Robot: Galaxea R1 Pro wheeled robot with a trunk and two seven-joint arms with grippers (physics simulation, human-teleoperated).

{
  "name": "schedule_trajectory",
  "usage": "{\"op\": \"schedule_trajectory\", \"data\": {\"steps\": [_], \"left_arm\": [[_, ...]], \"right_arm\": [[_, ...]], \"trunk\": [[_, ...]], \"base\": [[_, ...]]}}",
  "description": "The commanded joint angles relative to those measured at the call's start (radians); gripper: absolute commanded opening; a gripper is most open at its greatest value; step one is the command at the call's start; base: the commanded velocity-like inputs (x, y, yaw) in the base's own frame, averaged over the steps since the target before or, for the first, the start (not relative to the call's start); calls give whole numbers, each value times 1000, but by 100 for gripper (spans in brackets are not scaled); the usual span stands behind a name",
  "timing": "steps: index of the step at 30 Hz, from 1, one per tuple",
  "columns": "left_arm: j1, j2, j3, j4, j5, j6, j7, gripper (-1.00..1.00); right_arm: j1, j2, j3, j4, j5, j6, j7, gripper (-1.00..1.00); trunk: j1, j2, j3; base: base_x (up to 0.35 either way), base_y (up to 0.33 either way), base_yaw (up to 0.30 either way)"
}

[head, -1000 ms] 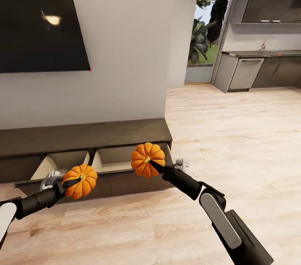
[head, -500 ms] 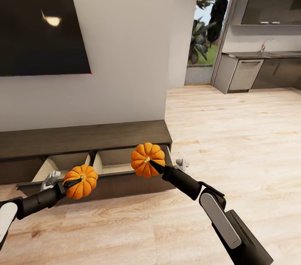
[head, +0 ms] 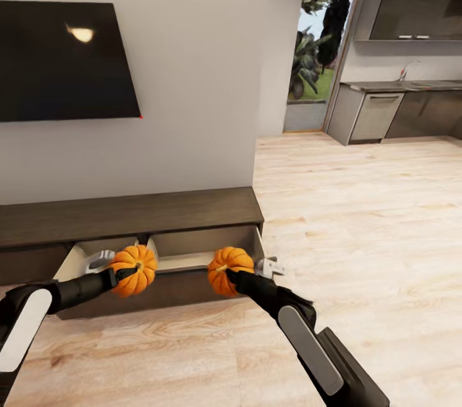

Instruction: Place each of the two pumpkins and all three candles from the living room inside a cabinet in the living room (use any cabinet), then make sure every cabinet is closed, and position the cauldron so it is next to a table in the living room.

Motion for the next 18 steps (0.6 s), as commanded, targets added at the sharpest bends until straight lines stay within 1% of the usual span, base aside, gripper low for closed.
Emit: {"op": "schedule_trajectory", "data": {"steps": [1, 2, 4, 6, 7, 8, 9, 11, 12, 14, 15, 18], "left_arm": [[-23, -9, -22, 1, -16, 4, 63, -100], [-40, -20, -30, 2, -17, 4, 108, -100], [-80, -49, -40, 4, -19, 4, 197, -100], [-116, -90, -49, 9, -21, 4, 289, -100], [-128, -117, -55, 14, -21, 4, 338, -100], [-139, -161, -67, 20, -22, 4, 412, -100], [-144, -191, -76, 22, -23, 3, 457, -100], [-148, -244, -95, 24, -29, 3, 538, -100], [-150, -260, -104, 25, -29, 3, 571, -100], [-150, -278, -116, 26, -25, 2, 611, -100], [-150, -282, -120, 26, -26, 2, 618, -100], [-150, -287, -126, 22, -27, 2, 625, -100]], "right_arm": [[-16, 4, 14, -3, 7, 1, -65, -100], [-26, 6, 21, -7, 30, 4, -92, -100], [-38, 10, 32, -16, 88, 20, -124, -100], [-43, 15, 38, -19, 150, 52, -138, -100], [-44, 19, 40, -17, 182, 62, -141, -100], [-45, 27, 43, -12, 225, 72, -143, -100], [-46, 35, 48, -15, 250, 77, -144, -100], [-46, 47, 61, -21, 280, 84, -146, -100], [-46, 50, 65, -18, 287, 86, -146, -100], [-46, 55, 71, -12, 296, 87, -145, -100], [-46, 55, 72, -11, 298, 87, -145, -100], [-46, 56, 74, -6, 300, 82, -146, -100]], "trunk": [[-4, 7, 2], [-8, 14, 5], [-16, 28, 12], [-23, 42, 18], [-27, 49, 21], [-31, 56, 24], [-35, 63, 27], [-42, 77, 34], [-46, 84, 37], [-54, 98, 43], [-58, 105, 46], [-58, 105, 46]], "base": [[0, 0, 0], [0, 0, 0], [0, 0, 0], [0, 0, 0], [0, 0, 0], [0, 0, 0], [0, 0, 0], [0, 0, 0], [0, 0, 0], [0, 0, 0], [0, 0, 0], [0, 0, 0]]}}
